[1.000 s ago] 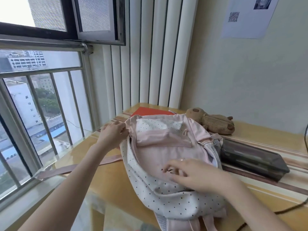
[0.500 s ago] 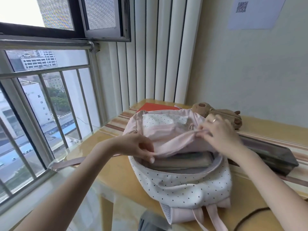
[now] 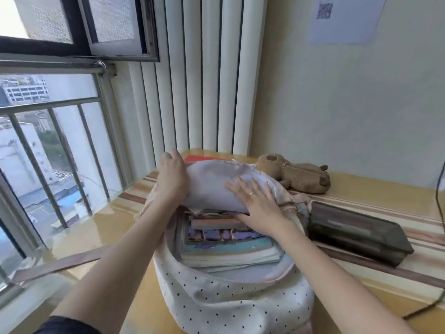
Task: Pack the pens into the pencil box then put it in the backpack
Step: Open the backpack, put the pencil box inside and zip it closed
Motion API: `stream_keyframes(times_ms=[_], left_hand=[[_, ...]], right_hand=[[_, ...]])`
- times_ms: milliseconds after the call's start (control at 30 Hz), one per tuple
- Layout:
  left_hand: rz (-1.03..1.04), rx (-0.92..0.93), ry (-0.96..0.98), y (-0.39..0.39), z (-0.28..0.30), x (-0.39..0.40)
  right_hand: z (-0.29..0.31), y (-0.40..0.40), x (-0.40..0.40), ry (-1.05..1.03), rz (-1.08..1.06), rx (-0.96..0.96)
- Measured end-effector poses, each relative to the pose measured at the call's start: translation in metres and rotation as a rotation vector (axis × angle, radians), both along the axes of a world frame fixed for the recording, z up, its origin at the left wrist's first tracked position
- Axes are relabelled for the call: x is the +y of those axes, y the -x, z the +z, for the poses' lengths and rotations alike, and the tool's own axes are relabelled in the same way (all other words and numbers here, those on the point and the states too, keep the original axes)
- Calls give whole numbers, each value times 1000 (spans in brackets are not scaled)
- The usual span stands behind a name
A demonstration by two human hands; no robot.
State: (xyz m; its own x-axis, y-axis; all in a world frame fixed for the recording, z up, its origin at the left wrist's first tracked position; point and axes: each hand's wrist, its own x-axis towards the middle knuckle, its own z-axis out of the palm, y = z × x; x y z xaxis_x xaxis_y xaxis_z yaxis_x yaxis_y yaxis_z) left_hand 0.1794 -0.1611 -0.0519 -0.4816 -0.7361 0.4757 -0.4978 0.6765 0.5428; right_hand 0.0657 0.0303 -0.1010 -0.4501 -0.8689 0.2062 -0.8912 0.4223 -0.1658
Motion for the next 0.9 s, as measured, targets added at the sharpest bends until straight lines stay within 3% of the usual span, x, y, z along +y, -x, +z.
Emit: stream_keyframes(times_ms=[100, 167, 233, 333, 433, 500, 567, 667, 767, 900], left_hand=[[-204, -150, 293, 0, -3, 22], [-448, -355, 316, 0, -12, 38], [-495, -515, 376, 1, -33, 43], [-430, -463, 402, -1, -59, 41], [-416, -389, 387, -1, -68, 41], [-410, -359, 390, -1, -68, 42], [-404, -335, 396, -1, -68, 43], [-387, -332, 392, 0, -69, 44], [-382, -333, 385, -1, -67, 46], [-378, -339, 364, -4, -64, 49]], right_hand=[[-9, 15, -14, 22, -121, 43], [-7, 20, -19, -8, -141, -29], [-3, 23, -12, -58, -95, -138], [8, 27, 22, 69, 16, -389], [14, 45, 66, 284, -156, -241], [20, 70, 103, 190, -360, -428], [25, 91, 138, -50, -486, -664], [25, 101, 172, -462, -540, -496], [25, 84, 175, -532, -564, -218], [28, 69, 169, -602, -570, -160]])
